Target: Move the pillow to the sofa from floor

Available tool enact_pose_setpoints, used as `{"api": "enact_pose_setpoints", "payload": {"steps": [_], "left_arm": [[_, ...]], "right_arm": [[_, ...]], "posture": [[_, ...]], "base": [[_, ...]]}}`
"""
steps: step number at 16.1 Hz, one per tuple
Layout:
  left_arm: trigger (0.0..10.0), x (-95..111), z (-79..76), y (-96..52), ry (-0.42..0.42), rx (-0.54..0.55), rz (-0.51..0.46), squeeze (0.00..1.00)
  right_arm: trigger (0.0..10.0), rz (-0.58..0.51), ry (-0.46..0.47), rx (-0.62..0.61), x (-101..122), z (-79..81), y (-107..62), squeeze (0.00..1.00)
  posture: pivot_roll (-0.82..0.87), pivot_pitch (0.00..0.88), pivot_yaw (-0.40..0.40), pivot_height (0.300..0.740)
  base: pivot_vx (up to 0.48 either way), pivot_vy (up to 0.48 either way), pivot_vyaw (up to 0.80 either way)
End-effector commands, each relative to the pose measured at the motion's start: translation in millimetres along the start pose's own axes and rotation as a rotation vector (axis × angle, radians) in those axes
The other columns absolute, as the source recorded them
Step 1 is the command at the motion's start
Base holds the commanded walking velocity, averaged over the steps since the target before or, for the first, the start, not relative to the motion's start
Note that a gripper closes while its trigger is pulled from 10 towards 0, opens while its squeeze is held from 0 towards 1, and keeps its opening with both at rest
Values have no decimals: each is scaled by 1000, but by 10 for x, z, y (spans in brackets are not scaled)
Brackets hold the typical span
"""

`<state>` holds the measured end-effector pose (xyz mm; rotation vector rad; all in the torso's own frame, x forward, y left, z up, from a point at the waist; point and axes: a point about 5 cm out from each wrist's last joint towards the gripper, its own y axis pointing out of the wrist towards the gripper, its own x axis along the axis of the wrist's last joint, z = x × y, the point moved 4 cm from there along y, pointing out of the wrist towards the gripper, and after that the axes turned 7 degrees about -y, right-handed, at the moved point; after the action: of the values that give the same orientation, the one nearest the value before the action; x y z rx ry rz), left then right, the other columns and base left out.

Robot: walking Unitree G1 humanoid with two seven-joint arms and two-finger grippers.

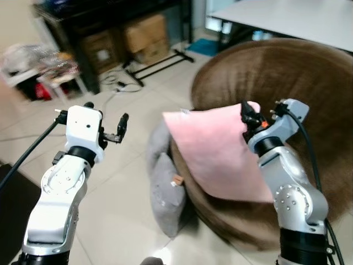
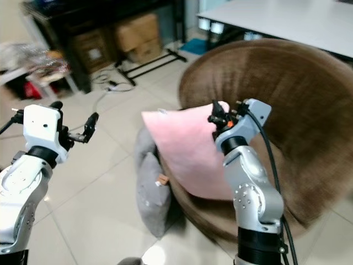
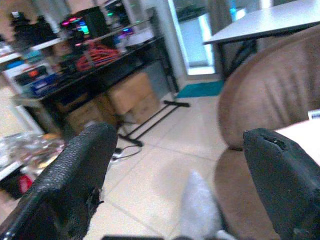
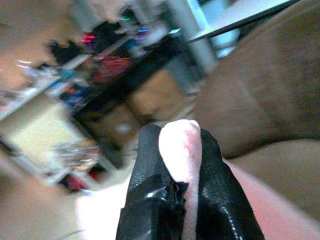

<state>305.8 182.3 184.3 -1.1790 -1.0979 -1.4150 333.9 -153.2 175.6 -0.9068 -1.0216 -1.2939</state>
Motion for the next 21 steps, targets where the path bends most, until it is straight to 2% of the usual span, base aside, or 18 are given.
{"api": "enact_pose_setpoints", "payload": {"steps": [1,4,8,10,12,13,15,19,20,21], "left_arm": [[10000,-11,-13,-48,-2,-20,5,0],[10000,-32,-41,-60,-5,-40,7,0],[10000,-121,-131,-79,0,-79,18,0],[10000,-177,-98,-51,10,-65,28,0],[10000,-126,-44,-45,27,-72,17,0],[10000,-112,-15,-48,45,-68,14,0],[10000,-73,-116,-75,49,-118,3,0],[10000,-50,-134,-76,31,-96,-13,0],[10000,-54,-116,-92,38,-88,-9,0],[10000,-63,-73,-116,60,-76,0,0]], "right_arm": [[10000,-38,18,19,71,55,-18,0],[10000,-44,20,-7,56,31,-44,0],[10000,-73,-40,-20,102,9,-84,0],[10000,-98,-15,-42,152,-45,-112,0],[10000,-119,-75,-102,170,-112,-122,0],[10000,-110,-76,-89,135,-93,-116,0],[10000,-118,-33,-12,149,46,-108,0],[10000,-142,-20,65,225,187,-58,0],[10000,-144,-26,96,238,237,-48,0],[10000,-148,-76,127,258,299,-31,0]], "posture": [[-62,0,95,740],[-63,0,115,740],[-95,0,149,740],[-97,0,154,740],[-91,0,144,740],[-81,0,138,740],[-79,0,135,740],[-58,0,91,740],[-55,0,84,740],[-45,0,69,740]], "base": [[0,0,0],[263,0,0],[276,0,-756],[257,0,-684],[249,0,0],[251,0,0],[253,0,0],[246,0,0],[240,0,0],[0,0,0]]}}
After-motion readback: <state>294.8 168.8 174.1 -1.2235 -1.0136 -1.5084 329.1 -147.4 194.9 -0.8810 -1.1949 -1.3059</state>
